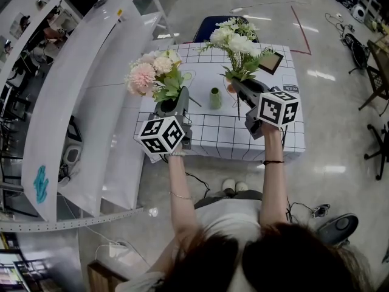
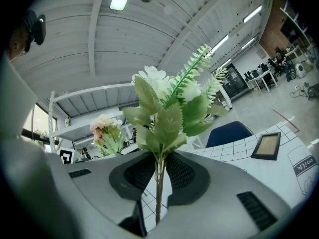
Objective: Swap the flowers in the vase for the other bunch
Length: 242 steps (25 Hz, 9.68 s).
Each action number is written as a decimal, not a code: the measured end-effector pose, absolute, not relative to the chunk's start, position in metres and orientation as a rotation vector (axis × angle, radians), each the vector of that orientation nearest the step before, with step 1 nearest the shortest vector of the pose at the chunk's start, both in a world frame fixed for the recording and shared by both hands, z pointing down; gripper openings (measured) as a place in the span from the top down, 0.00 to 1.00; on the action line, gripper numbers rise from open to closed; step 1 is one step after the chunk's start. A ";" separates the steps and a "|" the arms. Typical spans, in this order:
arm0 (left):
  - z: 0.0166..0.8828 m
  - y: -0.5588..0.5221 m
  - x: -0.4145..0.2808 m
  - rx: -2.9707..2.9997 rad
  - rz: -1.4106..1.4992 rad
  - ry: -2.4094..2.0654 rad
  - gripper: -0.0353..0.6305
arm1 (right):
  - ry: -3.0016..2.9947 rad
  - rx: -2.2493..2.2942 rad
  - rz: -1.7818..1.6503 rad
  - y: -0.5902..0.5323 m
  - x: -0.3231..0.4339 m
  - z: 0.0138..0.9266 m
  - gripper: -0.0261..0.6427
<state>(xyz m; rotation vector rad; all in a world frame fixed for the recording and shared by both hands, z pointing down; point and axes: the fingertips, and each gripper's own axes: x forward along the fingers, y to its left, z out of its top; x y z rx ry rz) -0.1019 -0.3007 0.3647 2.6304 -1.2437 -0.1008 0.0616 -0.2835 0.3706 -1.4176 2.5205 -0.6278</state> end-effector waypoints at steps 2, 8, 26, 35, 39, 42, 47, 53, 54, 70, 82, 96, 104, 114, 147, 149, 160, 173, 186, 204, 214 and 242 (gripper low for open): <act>0.365 -0.300 -0.104 2.629 -0.105 -1.242 0.83 | 2.520 -1.424 -0.619 -0.283 0.061 0.370 0.86; 0.369 -0.304 -0.113 2.623 -0.115 -1.231 0.83 | 2.489 -1.464 -0.571 -0.285 0.059 0.367 0.86; 0.386 -0.321 -0.140 2.560 -0.108 -1.264 0.83 | 2.458 -1.459 -0.479 -0.309 0.047 0.357 0.86; 0.393 -0.337 -0.138 2.498 -0.120 -1.280 0.83 | 2.516 -1.436 -0.489 -0.342 0.046 0.359 0.86; 0.399 -0.340 -0.135 2.485 -0.102 -1.285 0.83 | 2.517 -1.426 -0.495 -0.356 0.048 0.360 0.86; 0.403 -0.343 -0.135 2.471 -0.099 -1.297 0.83 | 2.512 -1.404 -0.494 -0.364 0.047 0.360 0.86; 0.408 -0.347 -0.136 2.447 -0.095 -1.316 0.83 | 2.523 -1.364 -0.480 -0.375 0.039 0.359 0.86; 0.413 -0.349 -0.137 2.432 -0.093 -1.326 0.83 | 2.574 -1.314 -0.439 -0.383 0.027 0.359 0.86; 0.414 -0.349 -0.137 2.430 -0.091 -1.327 0.83 | 2.579 -1.313 -0.434 -0.384 0.026 0.360 0.86; 0.423 -0.347 -0.140 2.382 -0.086 -1.377 0.83 | 2.604 -1.240 -0.389 -0.398 0.013 0.365 0.86; 0.433 -0.344 -0.137 2.357 -0.084 -1.396 0.83 | 2.644 -1.183 -0.363 -0.400 0.005 0.387 0.86; 0.440 -0.341 -0.130 2.335 -0.080 -1.412 0.83 | 2.703 -1.166 -0.349 -0.393 0.004 0.415 0.86; 0.446 -0.336 -0.127 2.319 -0.079 -1.424 0.83 | 2.716 -1.151 -0.373 -0.385 0.003 0.432 0.86; 0.452 -0.331 -0.124 2.306 -0.072 -1.424 0.83 | 2.771 -1.183 -0.372 -0.379 0.003 0.448 0.86; 0.466 -0.316 -0.113 2.277 -0.079 -1.409 0.83 | 2.967 -1.246 -0.402 -0.360 0.002 0.486 0.86; 0.466 -0.315 -0.113 2.277 -0.078 -1.410 0.83 | 2.977 -1.247 -0.402 -0.359 0.001 0.486 0.86; 0.468 -0.311 -0.117 2.263 -0.092 -1.412 0.83 | 3.011 -1.262 -0.419 -0.353 -0.005 0.492 0.77; 0.467 -0.306 -0.115 2.278 -0.094 -1.380 0.83 | 2.982 -1.314 -0.486 -0.345 -0.004 0.496 0.65; 0.465 -0.303 -0.114 2.311 -0.068 -1.334 0.83 | 2.948 -1.378 -0.528 -0.332 0.009 0.493 0.64; 0.453 -0.293 -0.119 2.363 -0.060 -1.272 0.83 | 2.959 -1.188 -0.512 -0.297 0.008 0.446 0.81; 0.441 -0.282 -0.120 2.419 -0.070 -1.232 0.83 | 2.953 -1.091 -0.435 -0.277 -0.006 0.412 0.88; 0.433 -0.268 -0.126 2.524 -0.053 -1.175 0.83 | 2.898 -1.067 -0.342 -0.256 -0.023 0.398 0.95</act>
